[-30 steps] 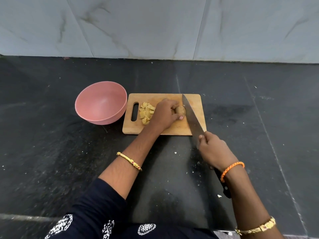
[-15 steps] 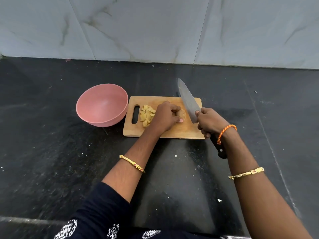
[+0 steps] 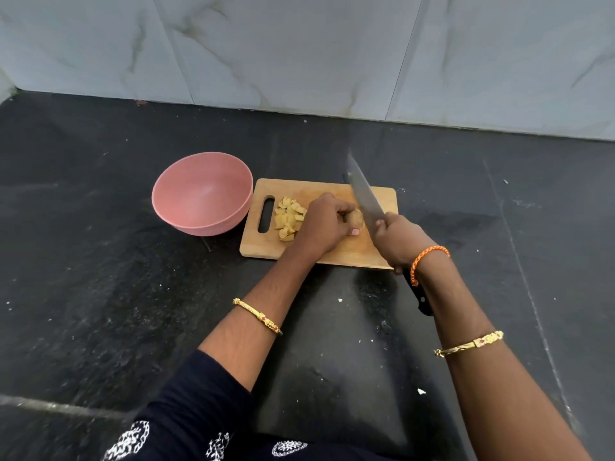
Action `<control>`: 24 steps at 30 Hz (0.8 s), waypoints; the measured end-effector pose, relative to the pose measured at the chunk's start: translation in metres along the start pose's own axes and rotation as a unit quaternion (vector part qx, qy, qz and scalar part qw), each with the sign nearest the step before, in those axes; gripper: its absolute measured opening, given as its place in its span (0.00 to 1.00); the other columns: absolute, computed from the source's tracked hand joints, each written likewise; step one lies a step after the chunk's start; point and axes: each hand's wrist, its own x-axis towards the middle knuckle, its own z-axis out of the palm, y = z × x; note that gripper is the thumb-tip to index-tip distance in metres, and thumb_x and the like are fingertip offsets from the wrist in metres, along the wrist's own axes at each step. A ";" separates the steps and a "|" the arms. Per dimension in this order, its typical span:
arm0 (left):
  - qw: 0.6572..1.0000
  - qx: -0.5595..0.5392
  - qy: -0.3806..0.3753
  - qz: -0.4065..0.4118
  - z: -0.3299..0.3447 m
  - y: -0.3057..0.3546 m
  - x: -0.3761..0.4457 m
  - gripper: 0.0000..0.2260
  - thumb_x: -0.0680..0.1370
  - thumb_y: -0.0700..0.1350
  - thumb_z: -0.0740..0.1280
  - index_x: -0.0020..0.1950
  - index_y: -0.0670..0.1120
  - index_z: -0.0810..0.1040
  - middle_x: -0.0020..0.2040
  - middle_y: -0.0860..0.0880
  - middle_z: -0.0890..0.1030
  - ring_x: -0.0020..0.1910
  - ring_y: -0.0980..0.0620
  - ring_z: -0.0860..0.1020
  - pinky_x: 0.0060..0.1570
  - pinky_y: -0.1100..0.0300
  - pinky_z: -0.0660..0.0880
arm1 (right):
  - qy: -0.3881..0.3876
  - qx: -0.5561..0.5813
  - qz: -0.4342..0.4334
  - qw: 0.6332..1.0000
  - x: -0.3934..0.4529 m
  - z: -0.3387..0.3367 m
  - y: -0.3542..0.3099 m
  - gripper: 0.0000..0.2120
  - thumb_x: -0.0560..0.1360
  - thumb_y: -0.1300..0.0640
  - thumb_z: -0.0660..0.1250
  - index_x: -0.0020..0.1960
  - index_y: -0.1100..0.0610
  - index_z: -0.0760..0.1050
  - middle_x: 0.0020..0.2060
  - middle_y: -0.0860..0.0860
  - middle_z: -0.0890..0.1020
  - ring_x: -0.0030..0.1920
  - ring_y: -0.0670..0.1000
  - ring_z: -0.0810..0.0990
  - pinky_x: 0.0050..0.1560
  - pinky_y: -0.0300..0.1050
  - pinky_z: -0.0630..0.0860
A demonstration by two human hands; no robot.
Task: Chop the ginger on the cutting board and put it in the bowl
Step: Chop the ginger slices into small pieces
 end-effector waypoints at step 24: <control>1.000 -0.014 0.003 -0.016 -0.001 0.000 -0.002 0.22 0.67 0.40 0.76 0.60 0.41 0.78 0.56 0.46 0.78 0.54 0.49 0.76 0.57 0.59 0.72 | 0.054 0.048 -0.019 0.997 -0.026 0.001 0.015 0.12 0.80 0.53 0.51 0.40 0.55 0.67 0.42 0.59 0.74 0.43 0.56 0.71 0.47 0.50 0.74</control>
